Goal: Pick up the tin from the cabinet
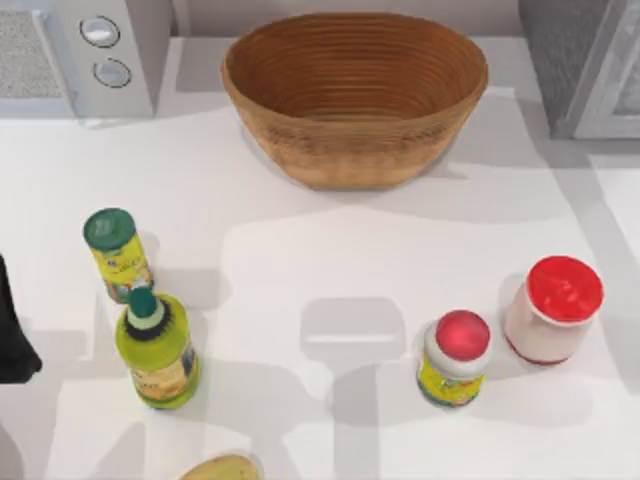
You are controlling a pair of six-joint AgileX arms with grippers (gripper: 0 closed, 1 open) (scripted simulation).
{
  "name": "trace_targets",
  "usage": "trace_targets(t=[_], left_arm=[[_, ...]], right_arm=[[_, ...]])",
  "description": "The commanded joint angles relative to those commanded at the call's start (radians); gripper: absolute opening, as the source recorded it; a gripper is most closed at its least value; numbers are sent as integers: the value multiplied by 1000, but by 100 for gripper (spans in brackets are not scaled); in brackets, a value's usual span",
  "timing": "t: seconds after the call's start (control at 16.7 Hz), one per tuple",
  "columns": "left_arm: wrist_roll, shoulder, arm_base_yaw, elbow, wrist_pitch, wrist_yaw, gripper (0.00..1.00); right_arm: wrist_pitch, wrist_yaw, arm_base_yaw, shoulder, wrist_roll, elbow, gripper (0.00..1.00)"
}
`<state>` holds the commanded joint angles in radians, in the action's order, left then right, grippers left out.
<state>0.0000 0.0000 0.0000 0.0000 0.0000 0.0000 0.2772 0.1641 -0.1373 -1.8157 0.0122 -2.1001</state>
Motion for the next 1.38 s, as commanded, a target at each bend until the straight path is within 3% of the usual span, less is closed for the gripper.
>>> trace_targets(t=[0.24, 0.3, 0.9, 1.38], left_arm=[[0, 0, 0, 0, 0, 0, 100], [0, 0, 0, 0, 0, 0, 100], [0, 0, 0, 0, 0, 0, 100], [0, 0, 0, 0, 0, 0, 100]], right_arm=[[0, 0, 0, 0, 0, 0, 2], [0, 0, 0, 0, 0, 0, 0], [10, 9, -3, 16, 1, 4, 0], [225, 107, -96, 374, 0, 129, 0]])
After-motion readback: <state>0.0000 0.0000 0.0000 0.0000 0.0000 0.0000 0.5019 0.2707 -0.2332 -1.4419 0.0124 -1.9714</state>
